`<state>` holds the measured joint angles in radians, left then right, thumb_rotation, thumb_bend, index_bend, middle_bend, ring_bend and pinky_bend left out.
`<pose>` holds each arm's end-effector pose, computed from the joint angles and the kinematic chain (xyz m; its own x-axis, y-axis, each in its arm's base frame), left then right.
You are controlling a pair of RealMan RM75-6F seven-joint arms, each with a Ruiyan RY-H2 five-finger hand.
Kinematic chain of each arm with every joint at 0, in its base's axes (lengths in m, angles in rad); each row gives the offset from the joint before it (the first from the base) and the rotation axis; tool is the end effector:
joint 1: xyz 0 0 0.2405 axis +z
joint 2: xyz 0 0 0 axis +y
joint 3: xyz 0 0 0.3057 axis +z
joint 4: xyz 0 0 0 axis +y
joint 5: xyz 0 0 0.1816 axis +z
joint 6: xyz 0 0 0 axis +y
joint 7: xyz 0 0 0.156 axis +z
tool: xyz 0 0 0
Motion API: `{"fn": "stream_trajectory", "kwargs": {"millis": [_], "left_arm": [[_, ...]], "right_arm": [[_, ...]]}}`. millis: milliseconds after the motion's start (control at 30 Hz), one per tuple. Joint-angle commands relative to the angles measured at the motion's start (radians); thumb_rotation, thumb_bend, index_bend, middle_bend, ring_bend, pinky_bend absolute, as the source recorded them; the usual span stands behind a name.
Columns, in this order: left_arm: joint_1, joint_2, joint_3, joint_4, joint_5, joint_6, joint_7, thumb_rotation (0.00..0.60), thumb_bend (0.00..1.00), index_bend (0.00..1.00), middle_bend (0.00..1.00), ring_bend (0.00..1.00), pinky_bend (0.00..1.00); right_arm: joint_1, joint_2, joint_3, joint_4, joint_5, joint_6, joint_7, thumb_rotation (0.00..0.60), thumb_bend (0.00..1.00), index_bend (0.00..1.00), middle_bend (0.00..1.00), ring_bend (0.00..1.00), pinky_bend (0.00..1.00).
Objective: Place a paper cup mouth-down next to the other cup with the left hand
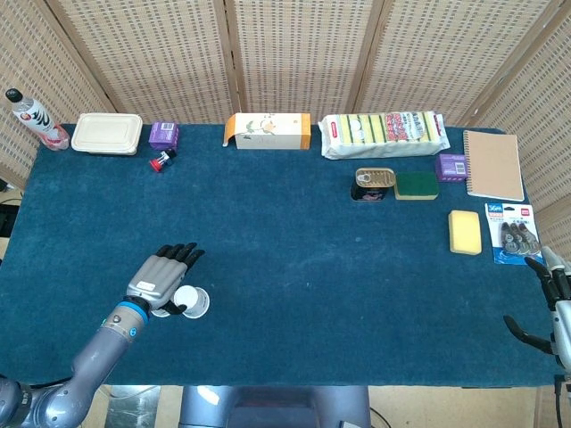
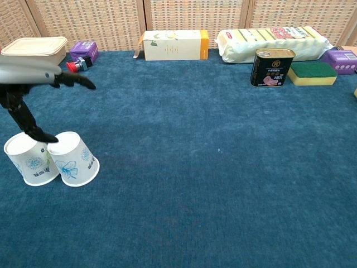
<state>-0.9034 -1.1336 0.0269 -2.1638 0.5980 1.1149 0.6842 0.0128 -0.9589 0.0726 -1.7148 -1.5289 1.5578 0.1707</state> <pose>-0.1625 0.3218 0.1029 0.5473 0.4863 0.6812 0.8363 -0.2841 -0.4690 -0.3299 -0.1729 0.2648 0.2904 0.0670 0.9545 -0.9568 0.0087 0.2905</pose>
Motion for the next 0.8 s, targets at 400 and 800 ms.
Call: {"fn": "stream_trajectory", "kwargs": {"millis": [400, 800], "left_arm": [[0.504, 0.080, 0.186, 0.156, 0.691, 0.471, -0.289, 0.600, 0.20, 0.00, 0.00, 0.00, 0.06], [0.672, 0.048, 0.167, 0.307, 0.822, 0.562, -0.480, 0.600, 0.20, 0.00, 0.00, 0.00, 0.06]], "right_arm": [[-0.004, -0.019, 0.002, -0.002, -0.011, 0.022, -0.061, 0.600, 0.27, 0.11, 0.00, 0.00, 0.00], [-0.002, -0.036, 0.006, 0.012, -0.012, 0.028, -0.084, 0.600, 0.27, 0.11, 0.00, 0.00, 0.00]]}}
